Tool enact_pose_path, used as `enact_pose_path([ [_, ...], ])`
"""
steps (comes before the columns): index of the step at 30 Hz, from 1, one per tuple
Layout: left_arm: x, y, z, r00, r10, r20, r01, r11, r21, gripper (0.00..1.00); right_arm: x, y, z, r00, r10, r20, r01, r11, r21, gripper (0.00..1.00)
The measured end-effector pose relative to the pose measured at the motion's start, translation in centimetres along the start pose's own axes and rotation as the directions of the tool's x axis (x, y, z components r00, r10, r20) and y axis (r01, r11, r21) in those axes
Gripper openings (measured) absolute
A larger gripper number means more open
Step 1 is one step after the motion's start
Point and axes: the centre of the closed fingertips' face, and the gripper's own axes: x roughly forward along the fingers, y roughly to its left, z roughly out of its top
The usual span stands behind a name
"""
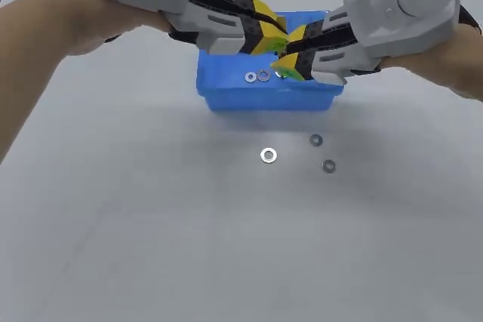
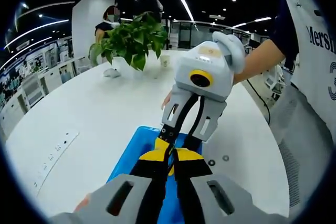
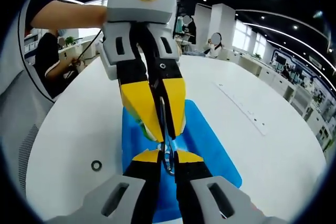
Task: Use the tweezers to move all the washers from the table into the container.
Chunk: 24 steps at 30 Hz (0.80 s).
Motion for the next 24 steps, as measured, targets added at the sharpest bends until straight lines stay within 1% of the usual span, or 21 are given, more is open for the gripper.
enact_pose_path([
  [5, 0.1, 0.0, 0.0, 1.0000, -0.005, -0.004, 0.005, 1.000, 0.006, 0.08, 0.0, 0.1, 0.0, 1.0000, 0.005, -0.002, -0.005, 1.000, -0.006, 0.11],
  [7, 0.0, -0.2, 0.0, 0.9999, -0.009, -0.012, 0.009, 1.000, 0.014, 0.07, 0.0, 0.2, 0.1, 1.0000, 0.002, -0.007, -0.002, 1.000, -0.027, 0.11],
  [8, 0.0, -0.3, 0.0, 0.9998, -0.009, -0.017, 0.010, 1.000, 0.020, 0.07, 0.0, 0.3, 0.1, 0.9999, 0.003, -0.013, -0.004, 0.999, -0.049, 0.11],
  [12, -0.4, -0.8, 0.1, 0.9998, -0.012, -0.018, 0.013, 1.000, 0.020, 0.08, -0.1, 0.6, 0.3, 0.9998, 0.012, -0.017, -0.014, 0.998, -0.068, 0.12],
  [14, -0.6, -0.9, 0.3, 0.9998, -0.012, -0.017, 0.012, 1.000, 0.024, 0.08, -0.2, 0.7, 0.5, 0.9998, 0.014, -0.013, -0.015, 0.997, -0.078, 0.12],
  [20, -1.6, -1.4, 1.6, 0.9999, 0.001, -0.012, 0.000, 0.998, 0.061, 0.08, -0.9, 0.3, 1.9, 0.9999, 0.000, 0.012, 0.001, 0.995, -0.098, 0.11],
  [24, -2.2, -1.9, 2.2, 0.9999, 0.001, -0.010, 0.000, 0.997, 0.081, 0.08, -1.4, 0.7, 2.7, 0.9997, -0.003, 0.023, 0.005, 0.994, -0.110, 0.11],
])
